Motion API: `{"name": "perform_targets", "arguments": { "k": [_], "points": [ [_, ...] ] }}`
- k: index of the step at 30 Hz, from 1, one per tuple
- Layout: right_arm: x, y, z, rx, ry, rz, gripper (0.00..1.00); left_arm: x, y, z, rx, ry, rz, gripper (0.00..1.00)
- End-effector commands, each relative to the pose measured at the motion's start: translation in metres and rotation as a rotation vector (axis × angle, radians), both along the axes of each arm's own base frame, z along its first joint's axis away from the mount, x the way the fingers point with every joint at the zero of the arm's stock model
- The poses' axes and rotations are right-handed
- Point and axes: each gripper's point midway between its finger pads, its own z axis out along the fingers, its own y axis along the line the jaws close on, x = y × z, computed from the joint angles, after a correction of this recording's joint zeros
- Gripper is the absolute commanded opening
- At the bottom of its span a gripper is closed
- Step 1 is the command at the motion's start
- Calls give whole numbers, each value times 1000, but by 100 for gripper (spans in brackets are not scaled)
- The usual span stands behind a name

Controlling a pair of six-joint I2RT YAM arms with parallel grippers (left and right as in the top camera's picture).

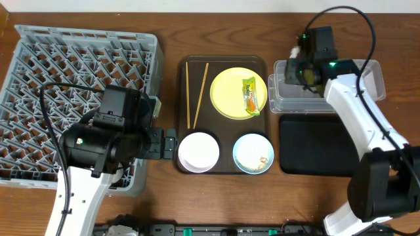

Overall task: Sort waste into correct bins and load items into the dishwasher
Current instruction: 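Grasp the tissue and wrapper on the yellow plate with the right gripper, then carry the waste to the clear bin and release it with the right gripper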

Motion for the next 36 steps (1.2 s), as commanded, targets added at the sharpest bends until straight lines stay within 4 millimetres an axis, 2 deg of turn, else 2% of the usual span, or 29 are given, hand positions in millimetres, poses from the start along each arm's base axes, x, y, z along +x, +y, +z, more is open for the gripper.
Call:
{"name": "perform_targets", "arguments": {
  "k": [1, 3, 4, 5, 7, 9, 14, 19, 20, 21, 23, 26, 27, 31, 36],
  "points": [
    [-7, 24, 25, 95, -32, 102, 60, 0, 0, 5, 2, -21, -14, 98],
    [-15, 50, 42, 158, -57, 194, 61, 0, 0, 5, 2, -21, -15, 98],
    [-24, 72, 51, 183, -69, 262, 61, 0, 0, 5, 2, -21, -15, 98],
    [-29, 83, 51, 182, -65, 289, 60, 0, 0, 5, 2, -21, -15, 98],
    [-39, 108, 44, 155, -47, 342, 60, 0, 0, 5, 2, -21, -15, 98],
    [-44, 123, 24, 59, -24, 358, 60, 0, 0, 5, 2, -21, -15, 98],
    [-32, 117, -28, -195, 7, 228, 56, 0, 0, 5, 2, -21, -15, 98],
    [-21, 112, -78, -211, 64, 174, 51, 0, 0, 5, 2, -21, -15, 98],
    [-19, 115, -86, -195, 74, 181, 49, 0, 0, 5, 2, -21, -15, 98],
    [-18, 124, -97, -152, 90, 206, 41, 0, 0, 5, 2, -21, -14, 98],
    [-21, 135, -102, -117, 104, 275, 31, 0, 0, 5, 2, -21, -15, 98],
    [-22, 138, -98, -138, 91, 282, 5, 0, 0, 5, 2, -21, -15, 98],
    [-22, 138, -94, -138, 86, 281, 1, 0, 0, 5, 2, -21, -15, 98],
    [-20, 136, -62, -109, 35, 264, 1, 0, 0, 5, 2, -21, -15, 98],
    [-11, 120, 7, -56, -103, 220, 1, 0, 0, 5, 2, -21, -15, 98]
  ]
}}
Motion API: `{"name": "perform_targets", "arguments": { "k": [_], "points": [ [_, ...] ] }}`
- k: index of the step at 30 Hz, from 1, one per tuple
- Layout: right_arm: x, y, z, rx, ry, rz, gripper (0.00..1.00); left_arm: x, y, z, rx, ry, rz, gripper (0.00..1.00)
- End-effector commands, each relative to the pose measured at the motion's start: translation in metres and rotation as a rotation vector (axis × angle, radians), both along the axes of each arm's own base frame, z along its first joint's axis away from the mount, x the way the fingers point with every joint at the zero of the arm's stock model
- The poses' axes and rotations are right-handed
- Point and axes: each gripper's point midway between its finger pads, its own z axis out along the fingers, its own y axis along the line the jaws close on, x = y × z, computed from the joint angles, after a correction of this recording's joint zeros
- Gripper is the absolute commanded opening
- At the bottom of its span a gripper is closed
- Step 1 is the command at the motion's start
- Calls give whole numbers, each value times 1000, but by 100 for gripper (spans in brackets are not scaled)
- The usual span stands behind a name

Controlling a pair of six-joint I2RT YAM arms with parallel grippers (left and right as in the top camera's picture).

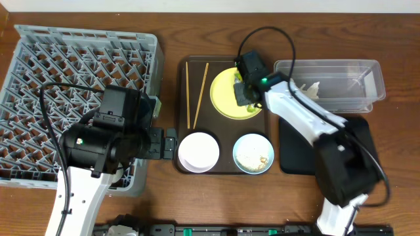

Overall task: Sort waste into correct bins and load items into the dishwasher
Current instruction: 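Carry the waste to the clear bin and release it with the right gripper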

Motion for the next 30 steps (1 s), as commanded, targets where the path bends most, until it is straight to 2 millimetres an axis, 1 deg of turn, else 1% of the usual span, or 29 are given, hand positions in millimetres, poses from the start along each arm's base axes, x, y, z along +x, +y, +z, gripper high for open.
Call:
{"name": "perform_targets", "arguments": {
  "k": [1, 2, 3, 4, 5, 6, 8, 11, 12, 13, 14, 15, 16, 17, 18, 19, 21, 23, 25, 26, 28, 29, 30],
  "points": [
    [12, -18, 81, 81, -163, -50, 1, 0, 0, 4, 2, -20, -15, 98],
    [13, -27, 96, 89, -191, -70, 1, 0, 0, 4, 2, -19, -15, 98],
    [14, -33, 102, 89, -203, -84, 1, 0, 0, 4, 2, -20, -15, 98],
    [15, -47, 109, 79, -216, -114, 1, 0, 0, 4, 2, -20, -15, 98],
    [16, -56, 111, 71, -219, -134, 1, 0, 0, 4, 2, -20, -15, 98],
    [18, -74, 110, 50, -210, -173, 1, 0, 0, 4, 2, -20, -15, 98],
    [19, -99, 100, 29, -175, -227, 1, 0, 0, 4, 2, -20, -15, 98],
    [23, -136, 75, -8, -111, -304, 1, 0, 0, 4, 2, -20, -15, 98],
    [25, -145, 67, -17, -99, -326, 2, 0, 0, 4, 2, -20, -15, 98],
    [29, -153, 59, -19, -85, -344, 5, 0, 0, 4, 2, -20, -15, 98],
    [30, -157, 52, -14, -71, -351, 10, 0, 0, 4, 2, -20, -15, 98],
    [29, -158, 48, -1, -56, -351, 15, 0, 0, 4, 2, -20, -15, 98],
    [28, -155, 47, 21, -42, -343, 24, 0, 0, 4, 2, -20, -15, 98],
    [26, -149, 50, 58, -31, -326, 31, 0, 0, 4, 2, -20, -15, 98],
    [24, -145, 55, 84, -31, -313, 34, 0, 0, 4, 2, -20, -15, 98],
    [22, -138, 63, 120, -36, -293, 36, 0, 0, 4, 2, -20, -15, 98],
    [13, -119, 87, 202, -51, -237, 41, 0, 0, 4, 2, -20, -15, 98],
    [-1, -97, 113, 270, -68, -169, 44, 0, 0, 4, 2, -20, -15, 98],
    [-17, -78, 135, 285, -92, -114, 48, 0, 0, 4, 2, -20, -15, 98],
    [-24, -72, 144, 267, -112, -99, 49, 0, 0, 4, 2, -20, -15, 98],
    [-32, -65, 155, 215, -153, -87, 40, 0, 0, 4, 2, -20, -15, 98],
    [-35, -63, 157, 200, -161, -83, 34, 0, 0, 4, 2, -20, -15, 98],
    [-38, -59, 157, 183, -162, -76, 30, 0, 0, 4, 2, -20, -15, 98]
  ]
}}
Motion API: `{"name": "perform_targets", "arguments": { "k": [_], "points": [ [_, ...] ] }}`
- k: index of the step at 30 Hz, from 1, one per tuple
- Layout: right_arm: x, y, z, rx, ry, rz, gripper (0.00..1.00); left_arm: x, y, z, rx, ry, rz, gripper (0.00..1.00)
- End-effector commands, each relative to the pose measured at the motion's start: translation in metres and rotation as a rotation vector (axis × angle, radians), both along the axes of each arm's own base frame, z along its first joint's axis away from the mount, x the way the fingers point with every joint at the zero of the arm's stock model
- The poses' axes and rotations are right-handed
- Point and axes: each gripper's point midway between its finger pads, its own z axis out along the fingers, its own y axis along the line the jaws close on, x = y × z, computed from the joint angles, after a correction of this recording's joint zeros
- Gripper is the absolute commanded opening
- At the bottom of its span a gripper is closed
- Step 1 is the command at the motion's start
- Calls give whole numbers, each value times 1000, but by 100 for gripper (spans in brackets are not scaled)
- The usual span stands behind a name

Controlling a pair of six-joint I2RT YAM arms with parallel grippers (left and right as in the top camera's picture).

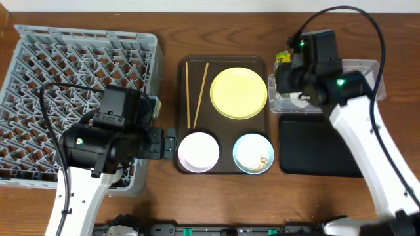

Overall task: Sort waste into correct bins and load items into the dishwasher
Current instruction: 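Carry the waste to the clear bin and release it with the right gripper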

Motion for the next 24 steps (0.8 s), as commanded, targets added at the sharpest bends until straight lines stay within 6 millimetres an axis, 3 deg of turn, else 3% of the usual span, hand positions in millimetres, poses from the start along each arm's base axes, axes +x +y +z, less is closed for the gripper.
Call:
{"name": "perform_targets", "arguments": {
  "k": [1, 2, 3, 10, 11, 13, 15, 17, 18, 21, 22, 24],
  "points": [
    [-8, 10, -2, -68, -5, 10, 27, 0, 0, 4, 2, -20, -15, 98],
    [-7, 9, -6, -91, 1, 4, 20, 0, 0, 4, 2, -20, -15, 98],
    [0, 2, -14, -140, -2, -29, 3, 0, 0, 4, 2, -20, -15, 98],
    [58, -27, -61, -198, -17, -154, 1, 0, 0, 4, 2, -20, -15, 98],
    [61, -31, -72, -197, 6, -160, 4, 0, 0, 4, 2, -20, -15, 98],
    [63, -38, -92, -194, 56, -166, 34, 0, 0, 4, 2, -20, -15, 98],
    [64, -42, -106, -192, 93, -168, 54, 0, 0, 4, 2, -19, -15, 98],
    [64, -46, -116, -198, 116, -175, 57, 0, 0, 4, 2, -20, -15, 98],
    [65, -47, -120, -200, 123, -176, 54, 0, 0, 4, 2, -20, -15, 98],
    [65, -48, -124, -203, 132, -178, 29, 0, 0, 4, 2, -20, -15, 98],
    [65, -49, -125, -204, 134, -180, 25, 0, 0, 4, 2, -20, -15, 98],
    [65, -50, -128, -206, 141, -183, 30, 0, 0, 4, 2, -20, -15, 98]
  ]
}}
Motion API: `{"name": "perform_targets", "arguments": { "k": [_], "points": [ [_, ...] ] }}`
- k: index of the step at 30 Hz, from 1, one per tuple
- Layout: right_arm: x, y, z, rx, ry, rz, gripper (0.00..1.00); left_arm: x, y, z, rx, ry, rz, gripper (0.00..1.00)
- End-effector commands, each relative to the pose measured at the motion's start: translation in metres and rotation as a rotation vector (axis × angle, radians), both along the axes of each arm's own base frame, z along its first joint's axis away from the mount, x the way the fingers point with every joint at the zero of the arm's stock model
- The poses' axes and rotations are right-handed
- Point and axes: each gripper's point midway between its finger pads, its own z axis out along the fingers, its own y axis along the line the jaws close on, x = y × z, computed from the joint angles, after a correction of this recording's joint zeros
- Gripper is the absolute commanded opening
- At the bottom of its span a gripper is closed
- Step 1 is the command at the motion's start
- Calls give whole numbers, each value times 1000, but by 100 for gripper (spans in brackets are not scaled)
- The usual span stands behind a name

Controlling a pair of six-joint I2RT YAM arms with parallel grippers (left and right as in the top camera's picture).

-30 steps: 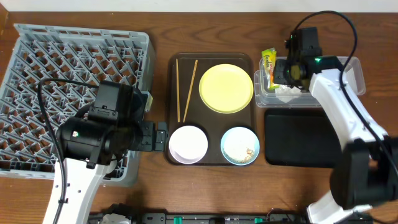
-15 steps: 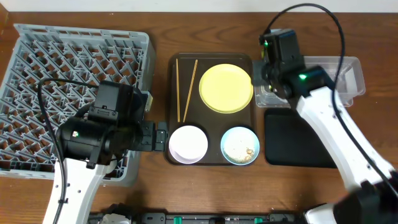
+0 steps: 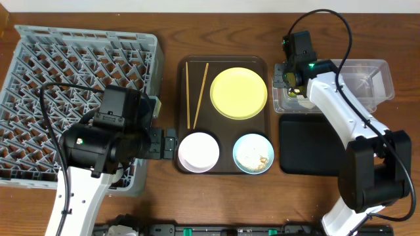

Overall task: Sort waste into correct bins and load items into the dishwasher
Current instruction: 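Carry the waste to the clear bin and release it with the right gripper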

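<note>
My right gripper (image 3: 287, 77) hangs open over the left end of the clear plastic bin (image 3: 367, 82). A green-yellow wrapper (image 3: 293, 93) lies inside the bin just below it. On the dark tray (image 3: 223, 167) are a bare yellow plate (image 3: 239, 92), two chopsticks (image 3: 195, 92), a white bowl (image 3: 198, 151) and a blue bowl (image 3: 253, 153) holding food scraps. The grey dish rack (image 3: 72, 72) stands at the left. Between the rack and the tray, my left gripper (image 3: 170, 143) is open and holds nothing.
A black flat bin (image 3: 312, 147) lies right of the tray, below the clear bin. White scraps (image 3: 314, 86) sit in the clear bin. My left arm covers the rack's lower right corner. Cables loop above my right arm.
The wrapper has left my right gripper and now lies in the clear bin. The gripper sits a little lower over the bin's left end, and the bin's right end has shifted slightly.
At first my right gripper was over the clear bin while the wrapper lay on the yellow plate. Then it was down on the plate at the wrapper. Later it held the wrapper above the bin, leaving the plate bare. Now the wrapper lies in the bin. My left arm never moved.
</note>
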Motion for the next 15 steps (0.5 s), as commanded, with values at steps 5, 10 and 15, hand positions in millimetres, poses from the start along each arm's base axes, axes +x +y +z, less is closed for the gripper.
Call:
{"name": "perform_targets", "arguments": {
  "k": [5, 10, 15],
  "points": [
    [-4, 12, -10, 55, 43, 95, 29, 0, 0, 4, 2, -19, -15, 98],
    [-2, 0, 37, 81, -59, 77, 17, 0, 0, 4, 2, -19, -15, 98],
    [3, -30, 54, 61, -108, 28, 36, 0, 0, 4, 2, -19, -14, 98]
  ]
}}
